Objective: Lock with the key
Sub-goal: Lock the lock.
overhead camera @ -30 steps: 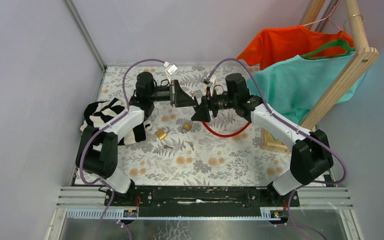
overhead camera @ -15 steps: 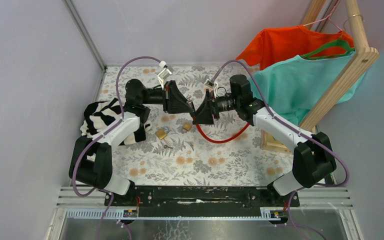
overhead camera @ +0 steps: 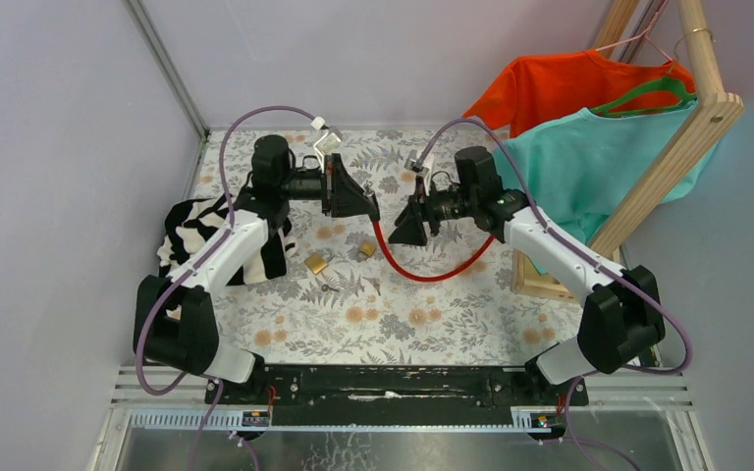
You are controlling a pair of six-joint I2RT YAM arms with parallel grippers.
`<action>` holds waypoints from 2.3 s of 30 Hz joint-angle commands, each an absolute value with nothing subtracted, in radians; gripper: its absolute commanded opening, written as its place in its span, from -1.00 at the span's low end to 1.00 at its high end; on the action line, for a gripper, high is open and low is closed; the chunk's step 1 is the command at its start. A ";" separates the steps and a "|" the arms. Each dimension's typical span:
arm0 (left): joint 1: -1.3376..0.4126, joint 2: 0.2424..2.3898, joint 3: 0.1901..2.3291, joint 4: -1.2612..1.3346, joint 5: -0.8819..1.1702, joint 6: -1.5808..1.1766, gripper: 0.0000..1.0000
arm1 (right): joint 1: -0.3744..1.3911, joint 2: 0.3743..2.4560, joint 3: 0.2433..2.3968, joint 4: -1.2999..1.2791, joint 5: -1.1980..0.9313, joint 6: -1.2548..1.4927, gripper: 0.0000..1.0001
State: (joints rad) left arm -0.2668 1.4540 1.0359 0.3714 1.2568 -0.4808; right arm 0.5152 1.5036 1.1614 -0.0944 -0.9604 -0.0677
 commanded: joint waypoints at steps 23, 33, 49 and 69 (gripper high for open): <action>-0.212 1.386 1.176 -0.256 1.044 0.051 -1.00 | 0.277 1.490 1.012 -0.494 -0.093 -0.177 0.46; -0.166 1.341 1.152 -0.286 1.027 0.077 -1.00 | 0.270 1.671 1.109 -0.469 -0.034 -0.153 0.46; -0.124 1.273 1.243 -0.672 1.120 0.312 -1.00 | 0.270 1.724 1.116 -0.408 -0.006 -0.125 0.48; -0.125 1.233 1.185 -0.675 1.131 0.317 -1.00 | 0.245 1.809 1.176 -0.355 0.033 -0.060 0.48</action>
